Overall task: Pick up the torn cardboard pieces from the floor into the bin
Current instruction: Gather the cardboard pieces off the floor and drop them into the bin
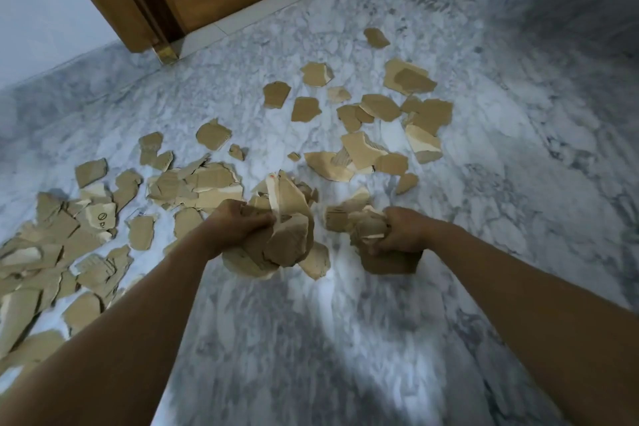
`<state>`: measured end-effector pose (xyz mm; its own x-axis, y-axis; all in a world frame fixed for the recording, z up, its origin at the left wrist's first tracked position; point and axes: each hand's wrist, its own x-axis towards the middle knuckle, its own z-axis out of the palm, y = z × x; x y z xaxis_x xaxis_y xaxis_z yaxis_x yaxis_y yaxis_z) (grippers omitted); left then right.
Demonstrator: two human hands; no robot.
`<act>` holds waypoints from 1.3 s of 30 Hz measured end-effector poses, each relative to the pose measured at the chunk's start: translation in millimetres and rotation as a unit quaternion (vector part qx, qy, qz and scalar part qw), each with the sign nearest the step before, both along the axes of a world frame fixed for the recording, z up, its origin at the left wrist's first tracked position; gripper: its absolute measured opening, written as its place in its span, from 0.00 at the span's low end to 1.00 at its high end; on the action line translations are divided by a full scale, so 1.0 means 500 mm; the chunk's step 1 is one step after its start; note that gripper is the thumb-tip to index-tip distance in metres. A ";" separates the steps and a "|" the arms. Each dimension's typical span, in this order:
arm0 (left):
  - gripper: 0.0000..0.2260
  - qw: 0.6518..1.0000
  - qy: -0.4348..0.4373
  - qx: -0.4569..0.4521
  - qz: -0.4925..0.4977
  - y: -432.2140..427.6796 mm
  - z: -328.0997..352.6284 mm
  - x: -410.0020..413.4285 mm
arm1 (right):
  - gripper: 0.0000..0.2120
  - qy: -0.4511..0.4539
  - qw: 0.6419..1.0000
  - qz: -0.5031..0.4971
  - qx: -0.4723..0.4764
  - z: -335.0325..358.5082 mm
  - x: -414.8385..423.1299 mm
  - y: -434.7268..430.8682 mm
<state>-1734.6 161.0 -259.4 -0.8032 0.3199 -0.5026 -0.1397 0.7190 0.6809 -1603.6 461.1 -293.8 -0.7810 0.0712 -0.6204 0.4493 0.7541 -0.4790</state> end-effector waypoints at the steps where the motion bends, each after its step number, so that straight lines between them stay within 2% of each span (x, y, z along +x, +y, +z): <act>1: 0.16 1.000 -0.004 0.000 0.006 -0.013 0.004 -0.001 | 0.29 0.016 0.999 0.023 0.034 0.001 -0.020 -0.004; 4: 0.12 1.000 -0.002 -0.003 0.007 -0.038 0.007 0.001 | 0.34 0.057 0.988 0.083 0.119 0.002 -0.080 -0.019; 7: 0.12 0.999 0.010 0.004 0.031 -0.051 -0.003 0.012 | 0.29 0.061 0.976 0.129 0.163 -0.007 -0.126 -0.047; 10: 0.13 0.997 0.049 0.012 0.055 -0.061 -0.025 0.025 | 0.27 0.034 0.972 0.153 0.175 -0.033 -0.140 -0.068; 13: 0.15 0.993 0.086 0.000 0.082 -0.068 -0.036 0.029 | 0.30 0.014 0.975 0.148 0.166 -0.060 -0.141 -0.072; 17: 0.12 0.988 0.078 0.058 0.116 -0.069 -0.036 0.026 | 0.33 0.019 0.970 0.138 0.197 -0.069 -0.128 -0.062; 19: 0.11 0.992 0.058 0.065 0.090 -0.063 -0.027 0.030 | 0.36 0.029 0.976 0.101 0.191 -0.071 -0.112 -0.052; 23: 0.14 0.998 0.005 0.010 -0.056 -0.051 0.000 0.032 | 0.39 0.085 0.983 0.009 0.163 -0.041 -0.079 -0.017; 26: 0.20 0.976 -0.056 -0.083 -0.195 -0.017 0.009 0.045 | 0.35 0.102 0.984 -0.038 0.144 -0.001 -0.061 0.026; 28: 0.19 0.958 -0.083 -0.123 -0.245 0.022 -0.001 0.076 | 0.33 0.094 0.985 -0.034 0.141 0.018 -0.056 0.051; 30: 0.16 0.947 -0.077 -0.146 -0.275 0.059 -0.029 0.112 | 0.31 0.088 0.987 -0.021 0.132 0.030 -0.053 0.065; 33: 0.20 0.936 -0.023 -0.155 -0.314 0.093 -0.090 0.166 | 0.33 0.083 0.991 -0.032 0.100 0.033 -0.041 0.078; 36: 0.19 0.947 0.033 -0.123 -0.295 0.096 -0.114 0.198 | 0.37 0.091 0.991 -0.034 0.088 0.025 -0.025 0.074; 39: 0.20 0.956 0.027 -0.117 -0.269 0.092 -0.114 0.201 | 0.36 0.090 0.992 -0.017 0.081 0.013 -0.002 0.059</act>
